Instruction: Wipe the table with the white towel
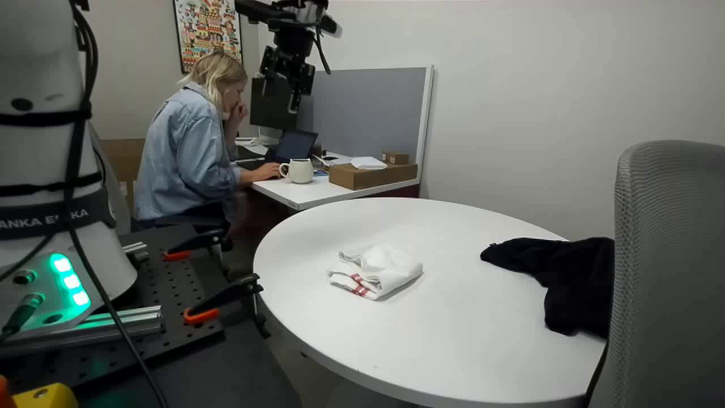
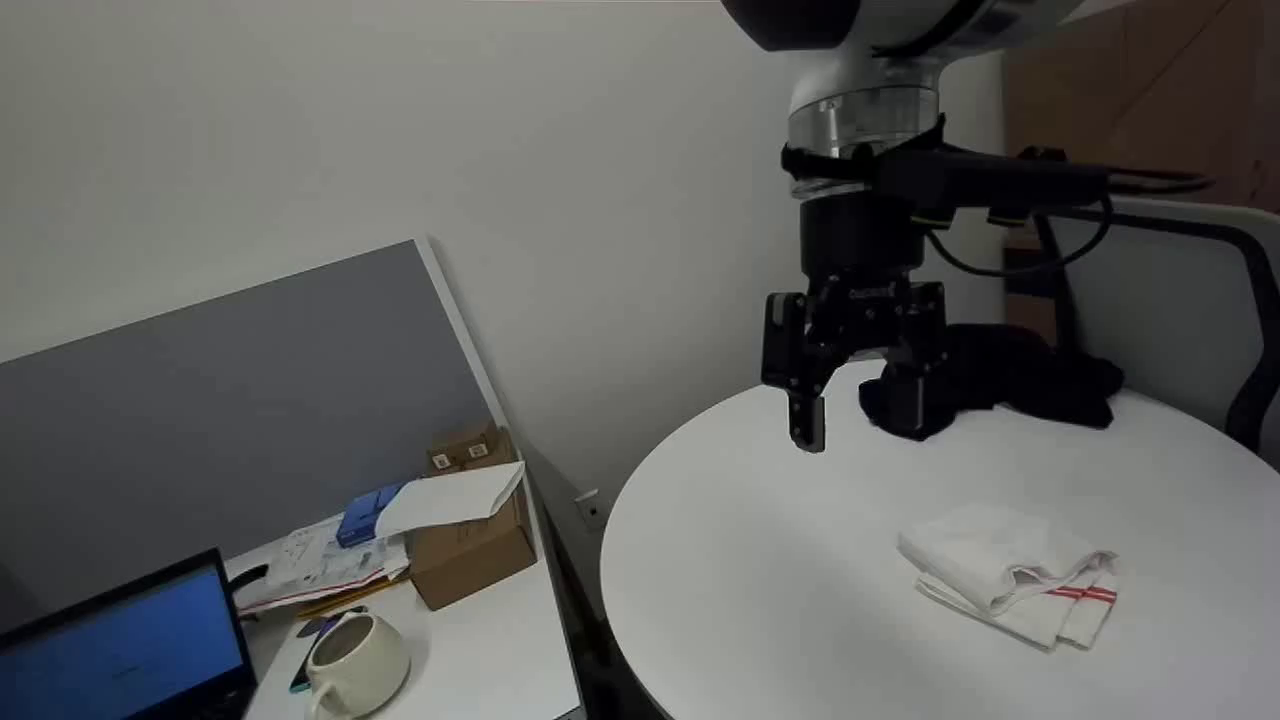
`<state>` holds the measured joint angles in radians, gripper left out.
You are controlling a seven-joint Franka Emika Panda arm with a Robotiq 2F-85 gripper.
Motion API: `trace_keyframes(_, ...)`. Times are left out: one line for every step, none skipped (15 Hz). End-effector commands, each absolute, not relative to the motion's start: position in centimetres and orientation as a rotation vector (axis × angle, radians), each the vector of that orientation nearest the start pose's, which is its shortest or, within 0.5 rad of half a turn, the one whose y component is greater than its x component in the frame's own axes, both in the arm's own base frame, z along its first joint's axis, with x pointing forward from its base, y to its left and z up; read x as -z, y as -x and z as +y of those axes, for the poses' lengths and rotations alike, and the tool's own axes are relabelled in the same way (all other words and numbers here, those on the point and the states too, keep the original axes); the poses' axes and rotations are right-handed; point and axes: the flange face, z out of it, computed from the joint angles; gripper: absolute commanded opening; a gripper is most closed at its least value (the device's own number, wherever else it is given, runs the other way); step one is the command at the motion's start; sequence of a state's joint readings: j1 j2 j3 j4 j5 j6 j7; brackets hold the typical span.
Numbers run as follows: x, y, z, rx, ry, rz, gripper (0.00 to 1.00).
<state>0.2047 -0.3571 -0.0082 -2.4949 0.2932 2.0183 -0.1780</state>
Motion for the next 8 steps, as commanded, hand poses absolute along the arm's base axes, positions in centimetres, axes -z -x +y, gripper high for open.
trace_keyframes(-40.7,-40.0,9.7,-0.176,2.859,-0.333,1.0)
trace_keyframes(-40.7,-40.0,9.7,-0.176,2.859,-0.333,1.0)
trace_keyframes(-40.7,-40.0,9.7,-0.176,2.859,-0.333,1.0)
trace_keyframes(-40.7,-40.0,9.7,-0.176,2.859,-0.333,1.0)
trace_keyframes(-40.8,-40.2,9.6,-0.149,2.85,-0.341,1.0)
trace_keyframes(-40.9,-40.7,9.3,-0.021,2.834,-0.381,1.0)
trace_keyframes(-40.5,-41.5,9.1,0.042,2.829,-0.388,1.0)
trace_keyframes(-39.3,-42.5,8.6,0.07,2.838,-0.379,1.0)
